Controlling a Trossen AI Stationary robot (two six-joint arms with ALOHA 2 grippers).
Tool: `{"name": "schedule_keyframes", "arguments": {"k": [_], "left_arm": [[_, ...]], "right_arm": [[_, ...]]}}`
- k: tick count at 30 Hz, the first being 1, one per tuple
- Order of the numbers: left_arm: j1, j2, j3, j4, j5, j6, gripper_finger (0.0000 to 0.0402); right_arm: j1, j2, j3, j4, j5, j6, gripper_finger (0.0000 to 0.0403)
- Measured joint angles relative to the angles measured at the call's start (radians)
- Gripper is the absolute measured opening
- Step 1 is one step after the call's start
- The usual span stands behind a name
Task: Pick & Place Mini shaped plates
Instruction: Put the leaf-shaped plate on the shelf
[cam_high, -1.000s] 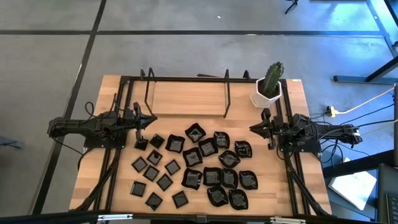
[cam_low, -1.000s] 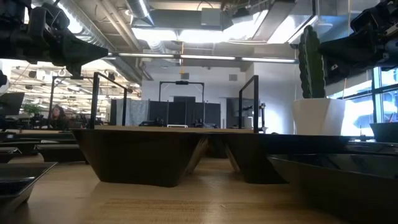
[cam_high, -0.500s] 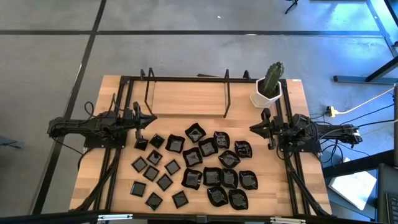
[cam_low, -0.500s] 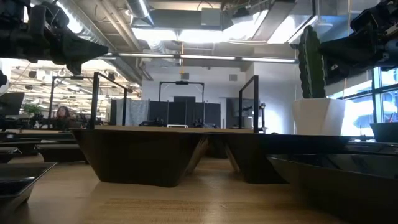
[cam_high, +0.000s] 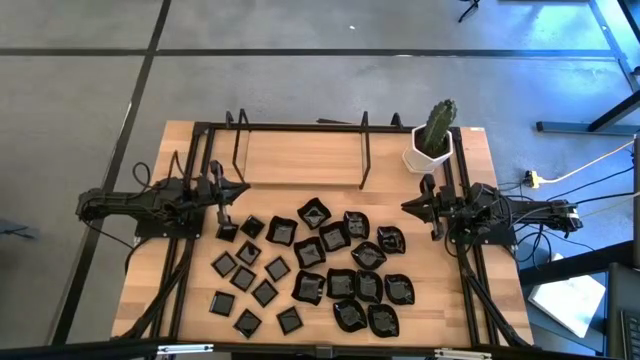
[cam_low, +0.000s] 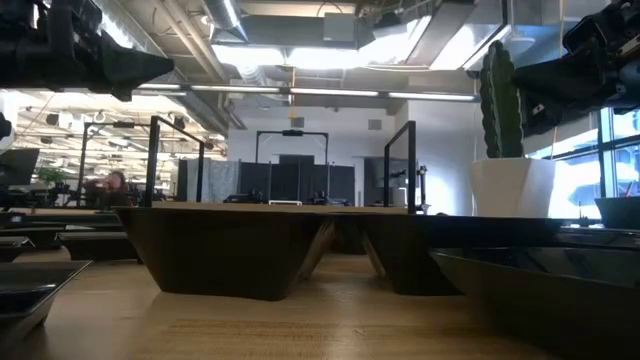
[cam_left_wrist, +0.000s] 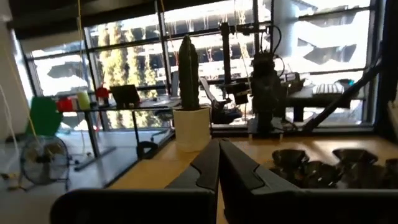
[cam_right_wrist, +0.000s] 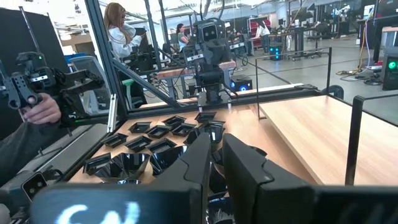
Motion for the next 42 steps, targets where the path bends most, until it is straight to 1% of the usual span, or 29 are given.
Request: {"name": "schedule_keyframes", "arguments": {"k": [2, 4, 6, 10, 12, 16, 19, 21, 23, 25, 28, 32, 35, 37, 39, 42], "left_arm": [[0.0, 0.001, 0.0, -0.015, 0.0, 0.059, 0.0004], [0.0, 0.009, 0.0, -0.012, 0.0, 0.074, 0.0004], [0.0, 0.014, 0.0, -0.014, 0.001, 0.047, 0.0004], [-0.001, 0.02, 0.0, -0.026, 0.001, 0.003, 0.0004], [-0.001, 0.02, 0.0, -0.05, 0.002, -0.005, 0.0004], [-0.001, 0.021, 0.0, -0.074, 0.003, -0.006, 0.0004], [-0.001, 0.021, 0.0, -0.076, 0.003, 0.006, 0.0003], [-0.001, 0.021, 0.0, -0.076, 0.003, 0.006, 0.0002], [-0.001, 0.021, 0.0, -0.075, 0.003, 0.006, 0.0002], [-0.001, 0.021, 0.0, -0.072, 0.003, -0.008, 0.0003], [-0.001, 0.021, 0.0, -0.055, 0.003, -0.016, 0.0003], [-0.001, 0.021, 0.0, -0.05, 0.003, -0.017, 0.0003], [-0.001, 0.021, 0.0, -0.05, 0.003, -0.017, 0.0003], [-0.001, 0.02, 0.0, -0.05, 0.003, -0.017, 0.0003], [-0.001, 0.02, 0.0, -0.05, 0.003, -0.017, 0.0004], [-0.001, 0.02, 0.0, -0.05, 0.003, -0.017, 0.0004]], "right_arm": [[0.0, 0.0, 0.0, 0.001, 0.0, 0.0, 0.0046], [0.0, 0.0, 0.0, 0.005, 0.011, 0.001, 0.0046], [0.0, 0.0, 0.0, 0.005, 0.012, 0.008, 0.0046], [0.001, 0.0, 0.0, -0.003, -0.043, 0.061, 0.0046], [0.001, 0.0, 0.0, -0.005, -0.047, 0.06, 0.0046], [0.001, 0.0, 0.0, -0.006, -0.042, 0.021, 0.0046], [0.001, 0.0, 0.0, 0.0, -0.009, 0.018, 0.0044], [0.001, 0.0, 0.0, 0.0, 0.009, -0.011, 0.0036], [0.001, 0.0, 0.0, 0.002, 0.009, -0.046, 0.002], [0.001, 0.0, 0.0, 0.033, 0.009, -0.079, 0.0007], [0.001, 0.001, 0.01, 0.104, 0.008, -0.123, 0.0015], [0.001, 0.05, 0.132, 0.116, 0.014, -0.166, 0.0049], [0.001, 0.148, 0.279, 0.057, 0.037, -0.19, 0.0072], [0.001, 0.24, 0.392, -0.055, 0.073, -0.193, 0.0082], [0.001, 0.348, 0.513, -0.193, 0.148, -0.178, 0.0086], [0.0, 0.515, 0.699, -0.484, 0.261, -0.119, 0.0087]]}}
